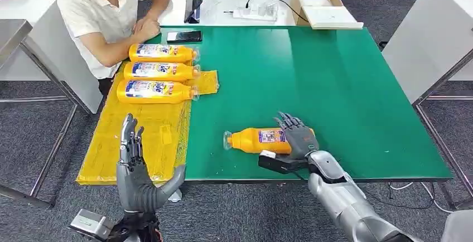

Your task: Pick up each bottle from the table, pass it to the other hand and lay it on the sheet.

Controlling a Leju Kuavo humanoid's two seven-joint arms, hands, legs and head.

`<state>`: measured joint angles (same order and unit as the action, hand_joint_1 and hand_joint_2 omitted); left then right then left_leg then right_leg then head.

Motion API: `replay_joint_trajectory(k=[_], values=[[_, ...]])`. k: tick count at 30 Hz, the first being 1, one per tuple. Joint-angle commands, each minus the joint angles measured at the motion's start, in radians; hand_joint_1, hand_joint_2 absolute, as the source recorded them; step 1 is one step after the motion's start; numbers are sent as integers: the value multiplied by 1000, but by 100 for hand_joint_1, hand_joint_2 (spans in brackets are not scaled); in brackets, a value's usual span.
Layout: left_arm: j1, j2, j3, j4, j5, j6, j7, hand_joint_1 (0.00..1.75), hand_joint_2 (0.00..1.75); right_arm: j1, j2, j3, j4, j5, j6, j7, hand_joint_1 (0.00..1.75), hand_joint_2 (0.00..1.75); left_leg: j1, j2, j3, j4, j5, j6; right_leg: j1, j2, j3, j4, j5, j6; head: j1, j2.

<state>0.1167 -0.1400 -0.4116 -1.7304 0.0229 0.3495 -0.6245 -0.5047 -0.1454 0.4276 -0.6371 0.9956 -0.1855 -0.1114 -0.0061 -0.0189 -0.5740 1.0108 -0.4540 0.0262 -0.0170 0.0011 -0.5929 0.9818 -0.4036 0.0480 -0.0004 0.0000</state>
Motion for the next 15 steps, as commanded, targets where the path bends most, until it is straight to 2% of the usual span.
replay_joint_trajectory(k=[1, 3, 4, 8, 9, 10, 15], values=[[-23, -5, 18, 46, 17, -36, 34, 0, 175, 3, 12, 86, 135, -25, 112, 30, 0, 175, 1, 0, 2, -1, 1, -2, 2, -1, 3, -2, 1, -2, 0, 0], [-28, -5, 14, 52, 17, -40, 36, 0, 175, -6, 9, 96, 150, -26, 135, 34, 0, 175, 2, 0, 2, -1, 1, -2, 2, -1, 3, -2, 1, -2, 0, 0], [-30, -6, 12, 53, 17, -43, 37, 0, 175, -14, 7, 104, 160, -27, 150, 33, 12, 175, 1, 0, 4, -1, 0, -2, 2, -1, 4, -2, 1, -2, 0, 0], [-31, -6, 12, 54, 18, -44, 38, 0, 175, -16, 4, 105, 162, -28, 156, 31, 12, 175, 2, 3, 6, -2, 1, -2, 2, -1, 6, -3, 1, -2, 0, 0], [-31, -6, 12, 54, 18, -44, 38, 0, 175, -16, 4, 105, 162, -28, 156, 31, 33, 175, 2, 3, 8, -1, 1, -1, 2, 1, 7, -2, 1, -2, 0, 0], [-31, -6, 12, 54, 18, -46, 39, 0, 175, -21, 3, 112, 164, -27, 169, 27, 173, 175, 1, 3, 8, -2, 1, -2, 2, 1, 7, -3, 2, -2, 0, 0], [-38, -7, 9, 63, 23, -58, 46, 0, 175, -38, -11, 129, 170, -41, 223, 8, 175, 175, 1, 3, 7, -1, 2, -2, 2, 1, 6, -3, 2, -2, 0, 0]])
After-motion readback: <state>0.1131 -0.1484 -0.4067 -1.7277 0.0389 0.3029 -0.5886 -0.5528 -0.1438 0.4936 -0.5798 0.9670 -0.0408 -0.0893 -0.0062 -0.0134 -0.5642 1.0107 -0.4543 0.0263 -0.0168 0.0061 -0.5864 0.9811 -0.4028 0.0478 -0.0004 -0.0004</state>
